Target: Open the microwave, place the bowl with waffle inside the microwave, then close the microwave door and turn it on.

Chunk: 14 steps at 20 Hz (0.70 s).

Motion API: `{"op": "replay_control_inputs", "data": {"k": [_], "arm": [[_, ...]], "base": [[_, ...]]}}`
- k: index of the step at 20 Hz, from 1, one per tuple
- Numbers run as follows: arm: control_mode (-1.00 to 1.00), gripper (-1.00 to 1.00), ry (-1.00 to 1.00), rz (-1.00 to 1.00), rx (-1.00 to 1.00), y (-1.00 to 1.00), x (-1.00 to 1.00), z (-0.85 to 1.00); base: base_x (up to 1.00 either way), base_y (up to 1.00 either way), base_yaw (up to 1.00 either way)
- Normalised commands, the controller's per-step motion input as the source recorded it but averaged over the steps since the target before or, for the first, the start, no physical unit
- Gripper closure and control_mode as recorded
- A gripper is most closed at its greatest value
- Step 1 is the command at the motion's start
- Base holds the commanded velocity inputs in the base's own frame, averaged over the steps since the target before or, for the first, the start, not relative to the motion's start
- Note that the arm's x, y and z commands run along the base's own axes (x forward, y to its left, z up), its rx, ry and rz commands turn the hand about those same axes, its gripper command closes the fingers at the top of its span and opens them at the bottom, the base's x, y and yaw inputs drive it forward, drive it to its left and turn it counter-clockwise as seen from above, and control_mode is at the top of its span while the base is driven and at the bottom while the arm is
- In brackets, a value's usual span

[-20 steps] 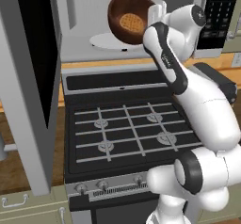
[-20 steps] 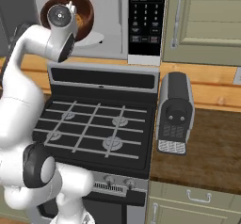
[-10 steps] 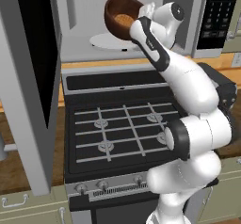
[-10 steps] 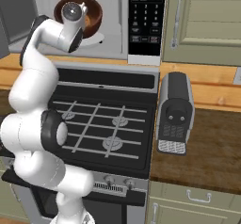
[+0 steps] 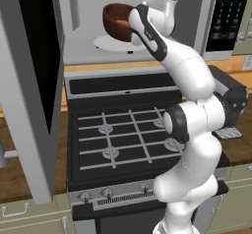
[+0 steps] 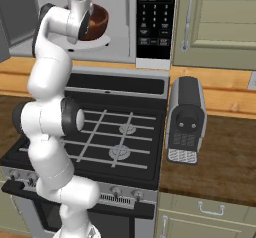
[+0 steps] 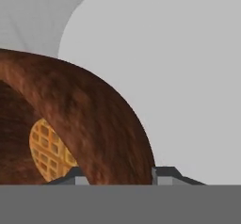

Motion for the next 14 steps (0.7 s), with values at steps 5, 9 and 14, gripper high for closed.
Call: {"op": "replay_control_inputs", "data": {"k": [5,9,14], "arm": [[-1.0,1.0,0.07,0.0,0.0,0.23,0.12,-0.46],[-1.0,1.0,0.08,0.0,0.0,0.21,0.0,-0.74],[-1.0,-1.0,-0.01,0.0,0.0,0.15,0.0,-0.54]], "base": [[0.0,0.0,0.0],[0.0,0.0,0.0],[0.0,0.0,0.0]]}}
